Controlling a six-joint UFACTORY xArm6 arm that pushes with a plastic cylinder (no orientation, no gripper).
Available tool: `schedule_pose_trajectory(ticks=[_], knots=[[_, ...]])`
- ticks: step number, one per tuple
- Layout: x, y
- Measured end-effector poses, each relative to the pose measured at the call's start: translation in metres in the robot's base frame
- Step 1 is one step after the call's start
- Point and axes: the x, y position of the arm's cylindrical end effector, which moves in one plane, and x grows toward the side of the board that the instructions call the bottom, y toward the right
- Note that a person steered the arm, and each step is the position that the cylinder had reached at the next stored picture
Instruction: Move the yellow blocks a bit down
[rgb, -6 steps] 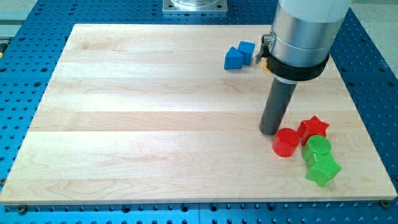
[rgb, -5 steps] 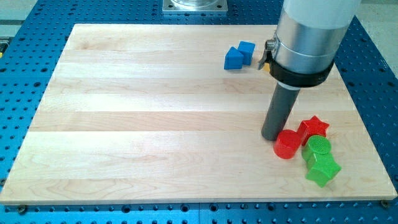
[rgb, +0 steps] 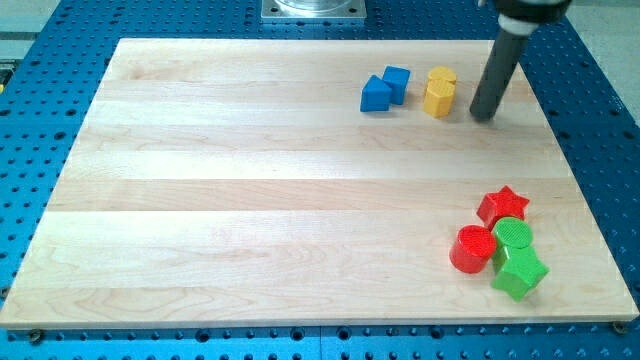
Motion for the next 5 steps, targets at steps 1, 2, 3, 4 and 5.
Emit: schedule_pose_trajectory(ticks=[1,2,3,4,5], knots=[[-0.051,-0.01],[-0.037,-0.082],[-0.002,-0.103],[0.0,-0.091],[0.012,-0.093]])
